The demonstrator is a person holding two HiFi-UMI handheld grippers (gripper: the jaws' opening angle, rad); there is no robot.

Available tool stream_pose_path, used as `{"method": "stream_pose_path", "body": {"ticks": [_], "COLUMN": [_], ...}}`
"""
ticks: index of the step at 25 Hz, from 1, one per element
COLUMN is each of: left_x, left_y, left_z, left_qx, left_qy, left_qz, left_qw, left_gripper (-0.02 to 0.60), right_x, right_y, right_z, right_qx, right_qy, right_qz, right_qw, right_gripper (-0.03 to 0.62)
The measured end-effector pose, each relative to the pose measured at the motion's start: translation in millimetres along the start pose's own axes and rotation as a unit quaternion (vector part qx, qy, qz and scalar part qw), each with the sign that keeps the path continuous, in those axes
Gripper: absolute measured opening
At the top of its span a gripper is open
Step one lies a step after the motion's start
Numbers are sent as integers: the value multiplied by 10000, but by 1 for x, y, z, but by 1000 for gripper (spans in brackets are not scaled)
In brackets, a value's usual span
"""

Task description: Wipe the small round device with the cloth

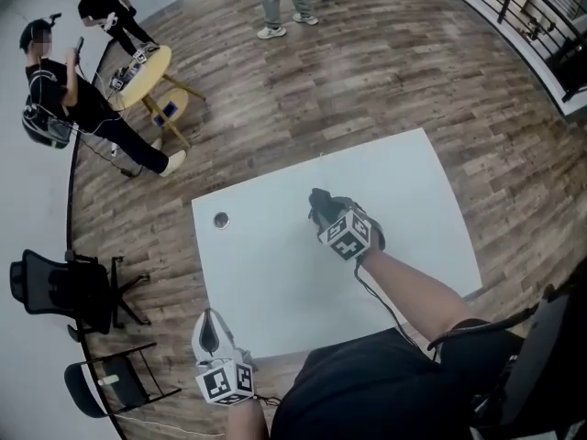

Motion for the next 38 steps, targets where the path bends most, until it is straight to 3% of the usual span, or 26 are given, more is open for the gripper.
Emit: {"method": "stream_pose_path", "body": {"ticks": [13, 27, 30, 34, 36, 38], "left_x": [6, -6, -6, -6, -9, -15], "left_y": [2, 1, 0, 2, 1, 0], "left_z": [5, -1, -4, -9, -16, -26], "left_qx": [49, 117, 115, 152, 132, 79], "left_qy": [-97, 258, 330, 436, 563, 704], "left_qz": [9, -132, -145, -112, -125, -128], "left_qw": [9999, 9995, 9993, 9989, 9983, 9974], "left_gripper": [5, 5, 5, 5, 5, 5], "right_x": [-12, 5, 22, 74, 89, 93], "right_y": [13, 41, 55, 72, 72, 71], "right_z": [5, 6, 6, 8, 12, 19], "right_qx": [123, 564, 782, 1142, 1073, 928], "right_qy": [182, -17, -336, -1427, -1580, -1476], "right_qz": [-382, -10, -48, -183, -185, -211], "right_qw": [9990, 9984, 9964, 9830, 9814, 9845], "right_gripper": [114, 112, 114, 114, 114, 114]}}
Point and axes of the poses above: the fingertips, and each gripper's own axes: z backward along the fingers, x to its left, y out of its underside, the point moved 1 cm from there along z, backward along the fingers, and after that the axes turned 12 degrees about -x, right-handed, at the moved point
